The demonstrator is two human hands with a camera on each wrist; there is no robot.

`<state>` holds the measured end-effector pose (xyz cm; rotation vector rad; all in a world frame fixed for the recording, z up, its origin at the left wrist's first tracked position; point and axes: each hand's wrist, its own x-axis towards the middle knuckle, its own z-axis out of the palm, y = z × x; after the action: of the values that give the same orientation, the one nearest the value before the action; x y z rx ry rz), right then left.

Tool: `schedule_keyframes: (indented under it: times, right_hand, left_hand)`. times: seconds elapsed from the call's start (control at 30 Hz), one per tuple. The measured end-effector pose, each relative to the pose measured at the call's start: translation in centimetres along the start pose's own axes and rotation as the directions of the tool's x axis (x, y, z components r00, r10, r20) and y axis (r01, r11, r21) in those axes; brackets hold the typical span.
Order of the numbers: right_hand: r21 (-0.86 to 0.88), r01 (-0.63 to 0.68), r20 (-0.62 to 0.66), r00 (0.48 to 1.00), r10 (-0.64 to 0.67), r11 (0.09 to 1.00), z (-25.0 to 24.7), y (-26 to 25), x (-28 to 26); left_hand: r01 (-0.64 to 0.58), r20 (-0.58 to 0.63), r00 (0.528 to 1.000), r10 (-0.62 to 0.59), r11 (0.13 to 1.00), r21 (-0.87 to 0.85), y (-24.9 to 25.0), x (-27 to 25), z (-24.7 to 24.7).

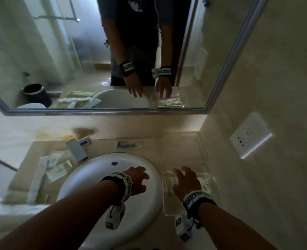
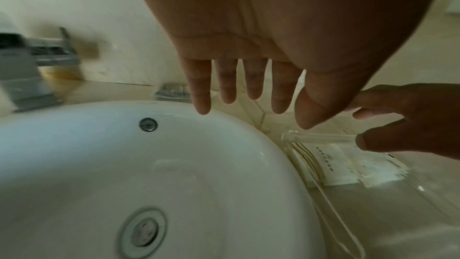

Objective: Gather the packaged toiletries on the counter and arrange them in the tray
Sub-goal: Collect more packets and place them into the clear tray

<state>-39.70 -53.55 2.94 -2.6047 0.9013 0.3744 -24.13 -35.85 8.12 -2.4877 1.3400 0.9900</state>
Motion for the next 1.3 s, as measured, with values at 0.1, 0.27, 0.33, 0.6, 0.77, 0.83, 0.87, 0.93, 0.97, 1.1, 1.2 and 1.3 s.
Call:
schedule_keyframes:
  times: [0.1,0.27,0.33,0.6,0.77,0.83,0.87,0.93,0.97,1.1,1.2,1.3]
  right_hand:
    - [-0.018,0.080,0.012,0.997,-0.080,0.997,-0.1,-3.4,0.3]
    - [-0.067,0.216,0.031,0.976,-0.214,0.974,0.4,-9.1,0.4]
    - [-0.074,0.276,0.042,0.961,-0.274,0.958,0.9,-11.8,0.2]
    - [-0.092,0.478,0.157,0.873,-0.461,0.874,3.3,-21.5,-0.1]
    - [-0.121,0.572,0.212,0.813,-0.542,0.811,5.3,-27.9,-0.3]
    - [-0.120,0.596,0.218,0.796,-0.565,0.794,5.9,-30.2,-0.2]
    - [-0.116,0.606,0.227,0.788,-0.572,0.787,6.2,-31.2,0.0]
    - [-0.103,0.625,0.257,0.768,-0.586,0.774,6.8,-33.1,0.3]
    - [-0.100,0.633,0.274,0.759,-0.591,0.767,7.1,-33.9,0.6]
    - [-0.109,0.651,0.314,0.740,-0.595,0.751,8.9,-36.9,1.5]
    - [-0.109,0.643,0.359,0.736,-0.573,0.758,10.0,-39.1,2.3]
    - [-0.124,0.641,0.391,0.733,-0.557,0.757,10.9,-41.0,2.9]
  left_hand:
    - [0.066,-0.046,0.997,-0.070,0.995,-0.071,-2.5,-2.5,1.1]
    - [0.180,-0.117,0.971,-0.207,0.961,-0.211,-7.3,-6.2,3.2]
    - [0.242,-0.133,0.949,-0.287,0.929,-0.280,-9.4,-7.8,4.2]
    - [0.361,-0.157,0.868,-0.470,0.817,-0.450,-16.5,-12.8,8.2]
    - [0.410,-0.136,0.838,-0.529,0.772,-0.485,-21.0,-15.4,9.6]
    - [0.419,-0.123,0.832,-0.541,0.758,-0.501,-22.8,-16.2,9.8]
    - [0.425,-0.117,0.828,-0.548,0.750,-0.508,-23.6,-16.6,10.0]
    - [0.445,-0.104,0.814,-0.572,0.728,-0.521,-25.2,-17.2,10.4]
    - [0.455,-0.097,0.805,-0.585,0.715,-0.531,-26.0,-17.4,10.7]
    - [0.485,-0.063,0.778,-0.625,0.661,-0.573,-29.3,-18.3,12.4]
    - [0.498,-0.043,0.774,-0.632,0.649,-0.576,-31.6,-18.8,13.3]
    - [0.511,-0.033,0.769,-0.638,0.645,-0.569,-34.0,-19.2,13.9]
